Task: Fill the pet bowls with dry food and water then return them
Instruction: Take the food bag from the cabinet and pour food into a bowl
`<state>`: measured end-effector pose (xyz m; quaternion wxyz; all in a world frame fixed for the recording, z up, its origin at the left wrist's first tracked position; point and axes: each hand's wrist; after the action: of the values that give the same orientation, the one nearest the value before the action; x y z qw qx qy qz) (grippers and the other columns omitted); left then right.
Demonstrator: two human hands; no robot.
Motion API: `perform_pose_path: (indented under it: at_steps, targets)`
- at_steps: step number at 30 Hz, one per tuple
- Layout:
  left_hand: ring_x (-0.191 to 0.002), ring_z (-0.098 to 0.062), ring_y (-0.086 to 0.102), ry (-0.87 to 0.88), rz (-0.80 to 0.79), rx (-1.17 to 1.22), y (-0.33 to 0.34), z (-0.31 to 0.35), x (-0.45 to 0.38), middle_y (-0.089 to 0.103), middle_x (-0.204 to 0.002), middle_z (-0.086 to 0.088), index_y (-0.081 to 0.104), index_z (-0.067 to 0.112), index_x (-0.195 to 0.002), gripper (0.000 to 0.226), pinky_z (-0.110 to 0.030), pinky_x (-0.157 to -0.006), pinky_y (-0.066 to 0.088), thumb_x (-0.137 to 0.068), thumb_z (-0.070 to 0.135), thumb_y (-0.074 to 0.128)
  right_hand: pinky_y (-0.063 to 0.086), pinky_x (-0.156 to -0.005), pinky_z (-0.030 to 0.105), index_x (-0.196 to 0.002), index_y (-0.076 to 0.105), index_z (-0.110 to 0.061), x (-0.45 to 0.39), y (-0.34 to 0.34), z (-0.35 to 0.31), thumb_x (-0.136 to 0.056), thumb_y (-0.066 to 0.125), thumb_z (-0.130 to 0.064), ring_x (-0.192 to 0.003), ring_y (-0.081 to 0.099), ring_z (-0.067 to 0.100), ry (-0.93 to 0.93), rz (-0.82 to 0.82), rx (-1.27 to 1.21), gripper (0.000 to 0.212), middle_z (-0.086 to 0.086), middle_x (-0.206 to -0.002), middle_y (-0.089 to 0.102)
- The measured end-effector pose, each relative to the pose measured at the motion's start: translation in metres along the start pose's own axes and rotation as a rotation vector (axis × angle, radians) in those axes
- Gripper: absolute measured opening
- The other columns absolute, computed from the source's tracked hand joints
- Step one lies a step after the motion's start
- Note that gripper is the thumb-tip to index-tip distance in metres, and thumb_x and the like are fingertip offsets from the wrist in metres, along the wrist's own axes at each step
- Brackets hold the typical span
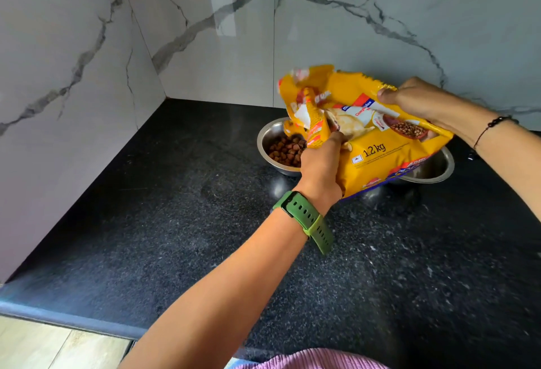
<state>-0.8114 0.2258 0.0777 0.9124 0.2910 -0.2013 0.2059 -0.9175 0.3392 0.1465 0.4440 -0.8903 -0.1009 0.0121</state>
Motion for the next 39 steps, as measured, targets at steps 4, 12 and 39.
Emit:
perform_pose_path:
  at_steps: [4, 12, 39]
  targets:
    - [-0.1, -0.036, 0.066, -0.061, -0.022, -0.021, 0.0, 0.001, -0.002, 0.066, -0.113, -0.017, 0.052, 0.02, -0.085, 0.014, -0.051, -0.088, 0.053, -0.086, 0.022, 0.065, 0.032, -0.063, 0.03, -0.088, 0.06, 0.005, -0.001, 0.0, 0.003, -0.093, 0.051, -0.039, -0.067, 0.048, 0.024, 0.024, -0.029, 0.036, 0.045, 0.038, -0.086, 0.055]
    - [-0.096, -0.035, 0.066, -0.057, -0.048, 0.009, 0.003, 0.005, 0.003, 0.067, -0.114, -0.016, 0.053, 0.017, -0.095, 0.016, -0.048, -0.085, 0.054, -0.086, 0.021, 0.065, 0.043, -0.058, 0.028, -0.09, 0.059, -0.005, -0.006, -0.005, 0.004, -0.093, 0.05, -0.041, -0.061, 0.058, 0.028, 0.044, -0.047, -0.032, 0.038, 0.019, -0.077, 0.06]
    - [-0.105, -0.037, 0.065, -0.054, -0.048, 0.008, 0.003, 0.006, 0.007, 0.065, -0.12, -0.018, 0.055, 0.013, -0.115, 0.03, -0.05, -0.088, 0.053, -0.087, 0.02, 0.065, 0.043, -0.058, 0.029, -0.097, 0.061, 0.002, -0.005, -0.002, 0.003, -0.092, 0.052, -0.042, -0.071, 0.059, 0.029, 0.032, -0.038, 0.014, 0.045, 0.026, -0.093, 0.062]
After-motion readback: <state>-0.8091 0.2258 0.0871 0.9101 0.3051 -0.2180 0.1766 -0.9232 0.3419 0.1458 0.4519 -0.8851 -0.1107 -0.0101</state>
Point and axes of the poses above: each hand's wrist, its own x-axis away from the middle knuckle, its own y-axis out of the palm, z = x × y
